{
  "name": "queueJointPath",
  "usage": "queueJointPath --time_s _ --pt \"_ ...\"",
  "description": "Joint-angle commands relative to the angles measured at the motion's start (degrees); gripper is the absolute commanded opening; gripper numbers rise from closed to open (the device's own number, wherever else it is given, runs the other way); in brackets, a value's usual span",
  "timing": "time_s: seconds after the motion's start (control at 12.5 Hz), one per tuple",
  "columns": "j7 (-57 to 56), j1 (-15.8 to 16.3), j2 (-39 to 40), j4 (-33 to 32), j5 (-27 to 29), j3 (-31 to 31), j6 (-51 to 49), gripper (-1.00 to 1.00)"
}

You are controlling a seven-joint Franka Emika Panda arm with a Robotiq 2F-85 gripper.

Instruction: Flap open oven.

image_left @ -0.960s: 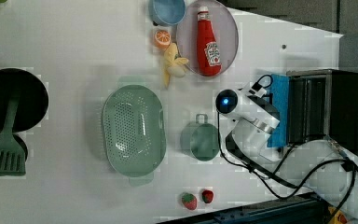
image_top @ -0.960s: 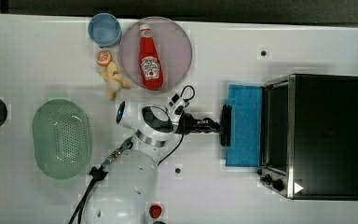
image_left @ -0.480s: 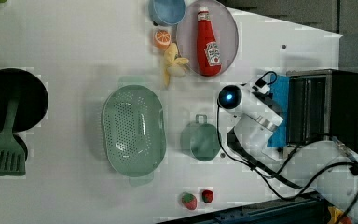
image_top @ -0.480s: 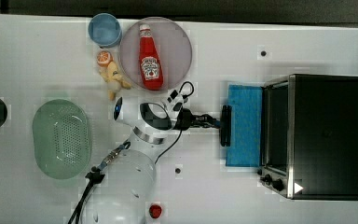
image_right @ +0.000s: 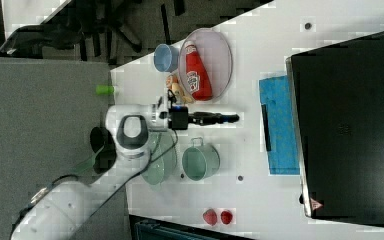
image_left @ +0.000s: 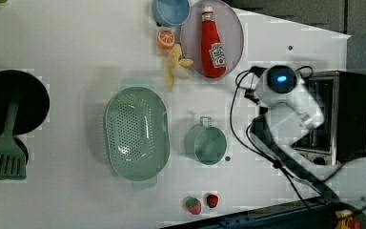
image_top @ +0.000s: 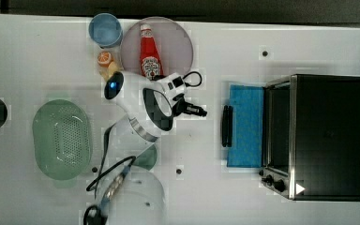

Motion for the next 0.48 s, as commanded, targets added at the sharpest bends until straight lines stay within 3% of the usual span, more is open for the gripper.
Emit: queueJointPath --time_s 0.08,0.48 --pt "1.2 -1.35 -8.3 1.38 5.15 -1.62 0.37 -0.65" --pt "1.2 -1.85 -20.14 1.51 16.28 -5.43 -4.01 -0.65"
